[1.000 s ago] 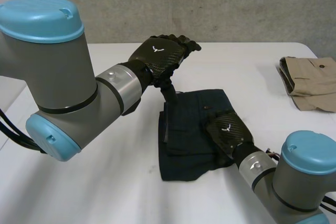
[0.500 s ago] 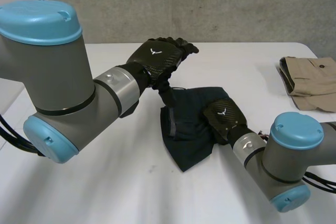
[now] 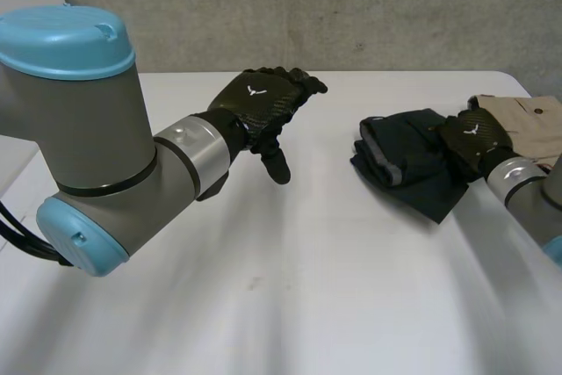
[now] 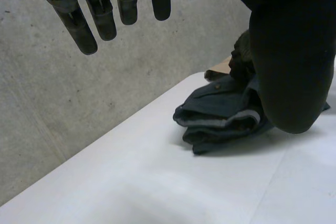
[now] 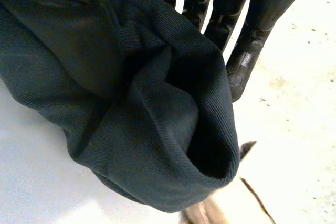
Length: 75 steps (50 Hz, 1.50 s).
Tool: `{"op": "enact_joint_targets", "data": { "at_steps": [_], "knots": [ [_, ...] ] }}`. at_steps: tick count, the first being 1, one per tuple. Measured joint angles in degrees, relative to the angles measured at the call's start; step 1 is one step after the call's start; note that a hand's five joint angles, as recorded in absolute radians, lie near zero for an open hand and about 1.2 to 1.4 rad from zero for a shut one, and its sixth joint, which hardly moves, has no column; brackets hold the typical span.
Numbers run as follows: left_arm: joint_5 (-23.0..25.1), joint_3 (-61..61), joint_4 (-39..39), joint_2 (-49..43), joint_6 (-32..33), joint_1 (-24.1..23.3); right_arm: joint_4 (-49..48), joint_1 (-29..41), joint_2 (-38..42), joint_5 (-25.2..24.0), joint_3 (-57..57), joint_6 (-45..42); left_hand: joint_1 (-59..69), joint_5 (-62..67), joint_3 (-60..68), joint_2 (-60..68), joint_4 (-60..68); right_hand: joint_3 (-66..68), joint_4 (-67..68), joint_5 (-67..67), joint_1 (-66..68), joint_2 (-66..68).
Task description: Fold the laundry.
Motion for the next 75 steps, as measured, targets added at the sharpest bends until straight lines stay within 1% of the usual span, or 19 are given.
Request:
{"op": "enact_joint_targets", "data": {
  "at_steps": [3, 6, 8, 12, 16, 17, 19, 20, 21, 25, 27, 29, 30, 34, 45, 49, 61, 71, 75],
  "knots": [
    [-0.05, -0.29, 0.06, -0.15, 0.00, 0.08, 2.63, -1.60, 3.12, -2.73, -5.17, -0.77, 0.00, -0.03, -0.41, -0.14, -0.28, 0.00, 0.00, 0.00, 0.00, 0.00],
    [-0.15, -0.43, 0.10, -0.27, 0.00, 0.13, 4.57, -1.94, 4.72, -3.82, -8.08, -0.78, 0.00, -0.03, -0.41, -0.14, -0.28, 0.00, 0.00, 0.00, 0.03, 0.00],
    [-0.47, -0.54, 0.12, -0.45, 0.04, 0.15, 8.02, -2.08, 6.84, -5.39, -12.69, -0.53, -0.57, -0.03, -1.11, -0.73, -0.75, 0.00, 0.00, 0.00, 0.51, 0.00],
    [-1.11, -0.53, 0.15, -0.60, 0.07, 0.20, 10.50, -2.12, 8.33, -6.37, -18.69, 0.67, -0.71, -0.04, -1.50, -0.84, -1.23, 0.00, 0.00, 0.00, 1.35, 0.00],
    [-1.97, -0.32, 0.18, -0.71, 0.13, 0.36, 11.72, -2.21, 9.58, -5.61, -29.32, 4.62, -0.71, -0.04, -1.50, -0.84, -1.22, 0.00, 0.00, 0.00, 1.56, 0.00],
    [-1.97, -0.32, 0.18, -0.71, 0.13, 0.36, 11.72, -2.21, 9.58, -5.61, -29.32, 4.62, -0.71, -0.04, -1.50, -0.84, -1.22, 0.00, 0.00, 0.00, 1.56, 0.00],
    [-2.38, -0.09, 0.21, -0.73, 0.13, 0.58, 11.89, -2.68, 10.27, -3.52, -39.58, 10.14, -0.71, -0.04, -1.50, -0.84, -1.23, 0.00, 0.00, 0.00, 1.63, 0.00],
    [-2.46, -0.04, 0.21, -0.72, 0.13, 0.63, 11.90, -2.79, 10.37, -3.25, -40.89, 10.94, -0.71, -0.04, -1.50, -0.84, -1.23, 0.00, 0.00, 0.00, 1.63, 0.00],
    [-2.63, 0.04, 0.22, -0.70, 0.12, 0.72, 12.03, -3.47, 10.91, -2.09, -46.79, 14.73, -0.71, -0.04, -1.50, -0.84, -1.23, 0.00, 0.00, 0.03, 1.63, 0.00],
    [-3.11, 0.14, 0.22, -0.57, 0.07, 0.84, 12.71, -6.26, 12.54, -0.85, -56.57, 22.03, -0.71, -0.04, -1.50, -0.84, -1.23, 0.00, 0.54, 2.14, 1.63, 0.00],
    [-3.27, 0.12, 0.21, -0.50, 0.05, 0.86, 13.14, -7.47, 13.29, -0.82, -58.69, 23.97, -0.71, -0.04, -1.50, -0.84, -1.23, 0.00, 0.70, 2.71, 1.63, 0.00],
    [-3.32, 0.10, 0.20, -0.47, 0.05, 0.86, 13.24, -7.75, 13.47, -0.84, -59.04, 24.34, -0.71, -0.04, -1.50, -0.84, -1.23, 0.00, 0.75, 2.85, 1.63, 0.00],
    [-3.50, -0.07, 0.20, -0.35, 0.00, 0.86, 14.01, -9.61, 15.07, -1.68, -59.59, 25.87, -0.71, -0.04, -1.50, -0.84, -1.23, 0.00, 0.88, 3.10, 1.63, 0.00],
    [-3.57, -0.34, 0.20, -0.36, -0.05, 0.82, 14.26, -11.57, 16.92, -3.74, -55.91, 24.36, -0.71, -0.04, -1.50, -0.84, -1.23, 0.64, 0.88, 3.32, 1.63, 0.00],
    [-3.51, -1.70, 0.21, -0.72, -0.09, 0.69, 14.15, -20.18, 20.95, -10.24, -40.81, 8.47, -0.71, -0.04, -1.50, -0.84, -1.23, 0.87, 0.88, 3.40, 1.63, 0.95],
    [-3.47, -2.07, 0.22, -0.77, -0.09, 0.68, 15.22, -22.42, 20.21, -12.57, -37.28, 6.45, -0.71, -0.04, -1.50, -0.84, -1.23, 0.87, 0.88, 4.44, 1.62, 0.95],
    [-3.44, -2.04, 0.57, -0.65, -0.14, 0.67, 16.13, -24.36, 13.27, -20.10, -32.49, 7.09, -0.71, -0.04, -1.50, -0.84, -1.23, 0.87, 0.88, 4.44, 1.56, 0.95],
    [-3.50, -2.37, 0.63, -0.42, -1.60, 0.83, 15.71, -24.28, 11.18, -29.97, -36.31, 10.74, -0.71, -0.04, -1.50, -0.84, -1.23, 0.87, 0.88, 4.44, 3.59, 0.95],
    [-3.47, -2.63, 0.62, -0.26, -2.09, 0.91, 15.67, -24.73, 11.63, -32.76, -38.60, 11.53, -0.71, -0.04, -1.50, -0.84, -1.23, 0.87, 0.88, 4.44, 3.59, 0.95]
  ]
}}
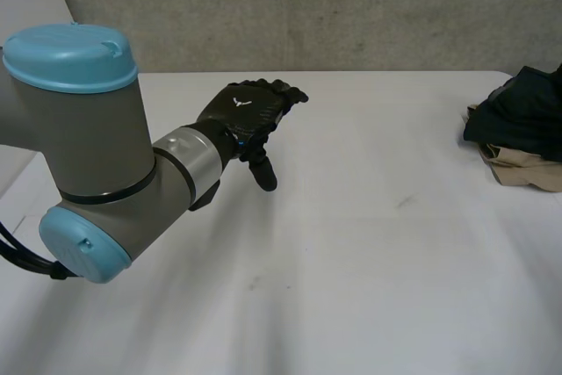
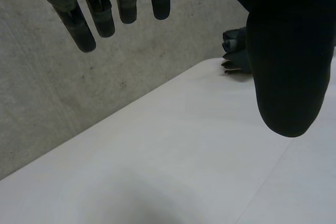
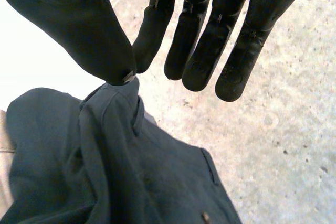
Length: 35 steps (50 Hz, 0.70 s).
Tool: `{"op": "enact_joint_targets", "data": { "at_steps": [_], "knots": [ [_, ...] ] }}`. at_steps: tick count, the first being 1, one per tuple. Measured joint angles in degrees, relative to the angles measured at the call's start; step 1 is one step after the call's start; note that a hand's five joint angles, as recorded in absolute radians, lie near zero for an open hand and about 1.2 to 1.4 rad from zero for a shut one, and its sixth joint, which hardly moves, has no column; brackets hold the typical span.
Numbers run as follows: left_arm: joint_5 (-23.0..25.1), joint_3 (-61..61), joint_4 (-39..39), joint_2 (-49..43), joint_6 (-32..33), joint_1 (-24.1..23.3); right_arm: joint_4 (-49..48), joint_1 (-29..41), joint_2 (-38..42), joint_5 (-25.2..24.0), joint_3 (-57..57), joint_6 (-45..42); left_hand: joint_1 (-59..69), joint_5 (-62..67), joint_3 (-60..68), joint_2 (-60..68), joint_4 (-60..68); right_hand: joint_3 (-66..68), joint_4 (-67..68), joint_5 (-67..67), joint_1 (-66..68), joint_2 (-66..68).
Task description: Fold the laundry.
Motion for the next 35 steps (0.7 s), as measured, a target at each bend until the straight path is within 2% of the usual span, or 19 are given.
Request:
{"op": "enact_joint_targets", "data": {
  "at_steps": [2, 4, 5, 6, 9, 11, 13, 16, 20, 21, 24, 28, 30, 31, 34, 35],
  "knots": [
    [0.02, -0.12, 0.01, 0.08, -0.12, 0.02, 0.08, -0.54, 0.49, -0.90, -1.11, 0.16, 0.00, 0.00, 0.00, 0.00, 0.00, -0.37, -0.40, -0.34, -0.62, -0.80],
    [0.02, -0.19, 0.02, 0.11, -0.18, 0.01, 0.26, -1.17, 1.13, -1.05, -1.89, 0.23, 0.00, 0.00, 0.00, 0.00, 0.00, -8.88, -9.12, -7.64, -7.73, -9.73],
    [0.02, -0.20, 0.02, 0.11, -0.18, 0.01, 0.32, -1.30, 1.25, -0.99, -1.99, 0.23, 0.00, 0.00, 0.00, 0.00, 0.00, -8.88, -9.12, -7.64, -7.73, -9.73],
    [0.01, -0.25, 0.03, 0.12, -0.20, 0.00, 0.59, -1.72, 1.60, -0.25, -2.21, 0.26, -0.01, 0.00, 0.00, 0.00, 0.00, -25.59, -25.91, -23.55, -21.15, -25.46],
    [-0.03, -0.31, 0.05, 0.20, -0.24, -0.03, 1.50, -2.29, 1.82, 2.83, -2.05, 0.41, -0.01, 0.00, 0.00, 0.00, 0.00, -32.59, -32.98, -30.67, -26.09, -31.77],
    [-0.09, -0.37, 0.08, 0.41, -0.34, -0.08, 2.92, -2.52, 1.16, 9.37, -0.89, 1.08, 0.00, 0.00, 0.00, 0.00, 0.00, -34.00, -34.60, -32.30, -27.15, -32.99],
    [-0.15, -0.39, 0.18, 0.71, -0.49, -0.11, 3.36, -2.52, 0.67, 12.06, -0.32, 1.47, 0.00, 0.00, 0.00, 0.00, 0.00, -34.21, -34.83, -32.55, -27.41, -33.18],
    [-0.47, -0.49, 0.71, 1.81, -0.99, -0.08, 4.37, -1.23, -4.27, 25.82, 3.47, 4.04, -0.01, 0.00, 0.00, 0.00, 0.00, -46.48, -47.04, -45.05, -37.91, -45.69],
    [-1.45, -1.04, 1.90, 3.45, -1.79, 0.35, 4.13, 2.08, -10.12, 34.73, 7.07, 6.36, 0.00, 0.00, 0.00, 0.00, 0.00, -50.54, -51.30, -48.96, -41.59, -49.30],
    [-2.45, -1.65, 2.90, 4.70, -2.42, 0.90, 3.85, 4.95, -14.07, 39.25, 9.65, 7.90, -0.01, 0.00, 0.00, 0.00, 0.00, -56.11, -55.50, -52.66, -45.67, -55.22],
    [-4.59, -2.95, 4.68, 6.99, -3.38, 2.15, 3.47, 9.36, -19.14, 43.70, 13.36, 10.10, -0.01, 0.00, 0.00, 0.00, 0.00, -56.15, -55.50, -52.73, -45.70, -55.31],
    [-7.60, -4.99, 6.60, 10.34, -4.15, 4.09, 3.18, 15.94, -25.25, 46.31, 18.58, 13.04, 0.00, 0.00, 0.00, 0.00, 0.00, -56.15, -55.50, -52.67, -45.70, -55.31],
    [-8.53, -5.78, 7.06, 11.59, -4.24, 4.80, 3.09, 18.22, -27.25, 46.58, 20.49, 13.91, -0.01, 0.00, 0.00, 0.00, 0.00, -56.15, -55.50, -52.67, -45.70, -55.31],
    [-9.54, -6.83, 7.42, 13.20, -4.26, 5.78, 2.84, 21.93, -30.43, 46.80, 23.66, 15.17, -0.01, 0.00, 0.00, 0.00, 0.00, -56.15, -55.50, -52.67, -45.71, -55.31],
    [-10.53, -8.37, 7.59, 15.43, -4.19, 7.43, 1.78, 27.31, -34.63, 47.15, 29.10, 16.39, -0.01, 0.00, 0.00, 0.00, 0.00, -56.15, -55.50, -52.67, -45.70, -55.31],
    [-10.53, -8.37, 7.59, 15.43, -4.19, 7.43, 1.78, 27.31, -34.63, 47.15, 29.10, 16.39, -0.01, 0.00, 0.00, 0.00, 0.00, -56.15, -55.50, -52.67, -45.70, -55.31]
  ]
}}
